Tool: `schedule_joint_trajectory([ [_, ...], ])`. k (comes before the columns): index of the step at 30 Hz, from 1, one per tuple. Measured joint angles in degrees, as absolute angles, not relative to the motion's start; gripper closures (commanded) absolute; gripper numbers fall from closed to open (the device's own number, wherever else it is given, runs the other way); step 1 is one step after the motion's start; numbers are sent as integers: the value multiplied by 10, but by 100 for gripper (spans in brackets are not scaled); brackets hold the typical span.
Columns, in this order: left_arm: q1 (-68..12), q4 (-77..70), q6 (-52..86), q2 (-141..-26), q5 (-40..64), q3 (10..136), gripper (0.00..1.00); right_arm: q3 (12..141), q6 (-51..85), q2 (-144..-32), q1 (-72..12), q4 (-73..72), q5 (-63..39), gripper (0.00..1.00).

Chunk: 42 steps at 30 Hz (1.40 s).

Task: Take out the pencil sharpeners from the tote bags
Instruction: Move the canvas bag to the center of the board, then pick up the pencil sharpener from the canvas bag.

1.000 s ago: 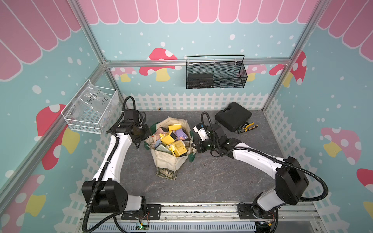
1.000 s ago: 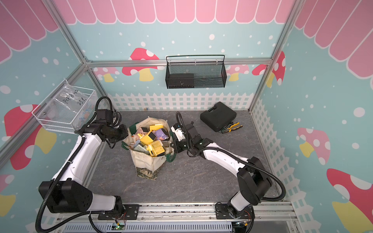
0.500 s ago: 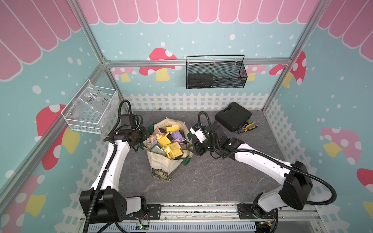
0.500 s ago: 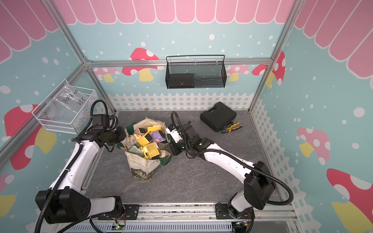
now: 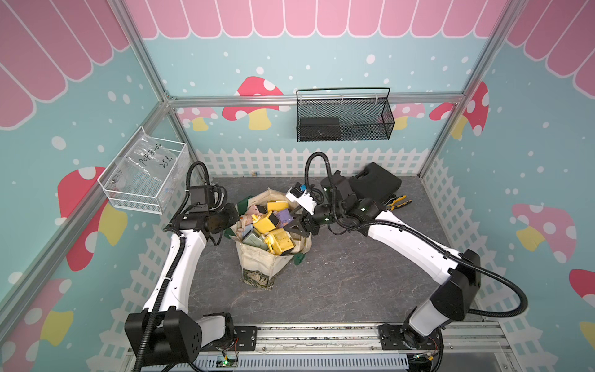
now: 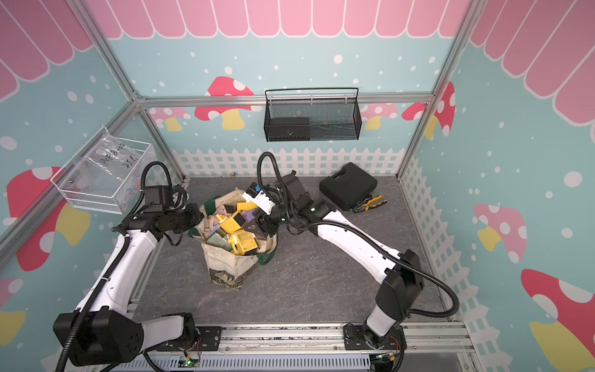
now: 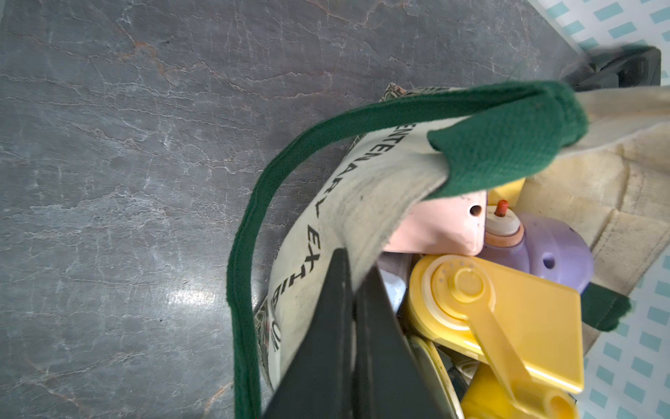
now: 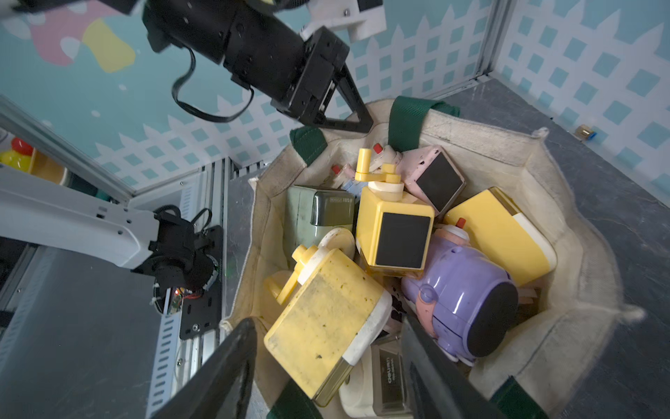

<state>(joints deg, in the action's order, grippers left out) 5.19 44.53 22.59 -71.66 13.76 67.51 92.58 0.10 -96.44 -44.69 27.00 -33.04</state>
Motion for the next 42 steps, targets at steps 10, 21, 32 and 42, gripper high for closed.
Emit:
schedule_joint_trajectory([
  [10,56,442,229,-716,146,674,100,1068,-218,-1090,-447,408,-377,24],
  [21,65,438,238,-717,157,670,100,1206,-373,-1203,-443,529,-441,21],
  [32,65,439,238,-717,157,670,100,1162,-398,-1188,-444,562,-477,16],
  [42,65,438,238,-717,157,670,100,1125,-398,-1171,-460,563,-468,14],
])
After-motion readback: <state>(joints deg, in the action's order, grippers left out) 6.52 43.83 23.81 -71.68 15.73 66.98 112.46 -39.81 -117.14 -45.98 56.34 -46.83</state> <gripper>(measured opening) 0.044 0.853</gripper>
